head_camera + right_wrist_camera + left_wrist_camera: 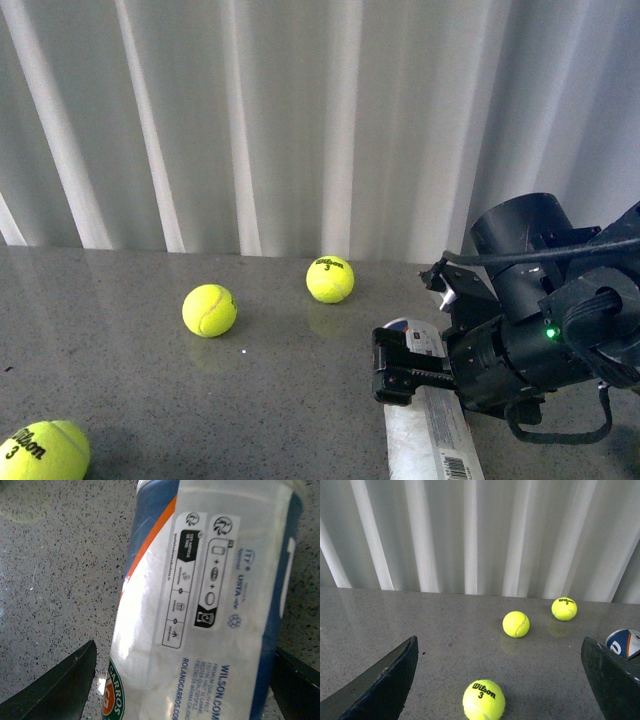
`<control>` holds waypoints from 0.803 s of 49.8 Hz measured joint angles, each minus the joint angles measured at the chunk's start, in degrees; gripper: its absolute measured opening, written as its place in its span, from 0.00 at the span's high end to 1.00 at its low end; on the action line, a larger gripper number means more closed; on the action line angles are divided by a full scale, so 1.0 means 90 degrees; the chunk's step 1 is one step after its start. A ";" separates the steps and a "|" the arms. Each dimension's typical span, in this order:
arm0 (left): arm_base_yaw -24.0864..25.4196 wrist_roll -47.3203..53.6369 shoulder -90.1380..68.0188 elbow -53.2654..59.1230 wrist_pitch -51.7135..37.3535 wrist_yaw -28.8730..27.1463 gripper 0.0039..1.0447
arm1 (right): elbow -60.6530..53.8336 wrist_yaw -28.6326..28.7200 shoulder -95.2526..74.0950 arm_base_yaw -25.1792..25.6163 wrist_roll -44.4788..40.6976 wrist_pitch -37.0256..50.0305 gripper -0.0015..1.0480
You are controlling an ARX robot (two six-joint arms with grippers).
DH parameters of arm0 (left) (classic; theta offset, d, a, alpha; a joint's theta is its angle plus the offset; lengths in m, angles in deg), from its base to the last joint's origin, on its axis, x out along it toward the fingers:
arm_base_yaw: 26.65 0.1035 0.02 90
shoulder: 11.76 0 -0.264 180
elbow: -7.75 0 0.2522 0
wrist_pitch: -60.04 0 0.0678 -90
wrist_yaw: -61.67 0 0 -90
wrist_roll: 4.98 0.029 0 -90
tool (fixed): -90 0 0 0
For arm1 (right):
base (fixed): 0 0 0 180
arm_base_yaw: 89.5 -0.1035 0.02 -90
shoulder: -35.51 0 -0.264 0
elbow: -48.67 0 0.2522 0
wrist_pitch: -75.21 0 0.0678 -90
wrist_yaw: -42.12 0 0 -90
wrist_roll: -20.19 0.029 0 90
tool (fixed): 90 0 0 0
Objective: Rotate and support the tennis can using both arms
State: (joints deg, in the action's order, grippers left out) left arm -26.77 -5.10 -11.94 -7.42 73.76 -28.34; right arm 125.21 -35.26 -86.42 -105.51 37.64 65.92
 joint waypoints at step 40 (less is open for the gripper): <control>0.0000 0.0000 0.0000 0.0000 0.0000 0.0000 0.06 | -0.0423 -0.0231 0.0641 -0.0155 -0.1037 0.0163 0.80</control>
State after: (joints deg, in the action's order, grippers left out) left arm -26.77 -5.10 -11.94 -7.42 73.76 -28.34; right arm 121.41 -37.34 -80.65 -106.91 28.31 67.38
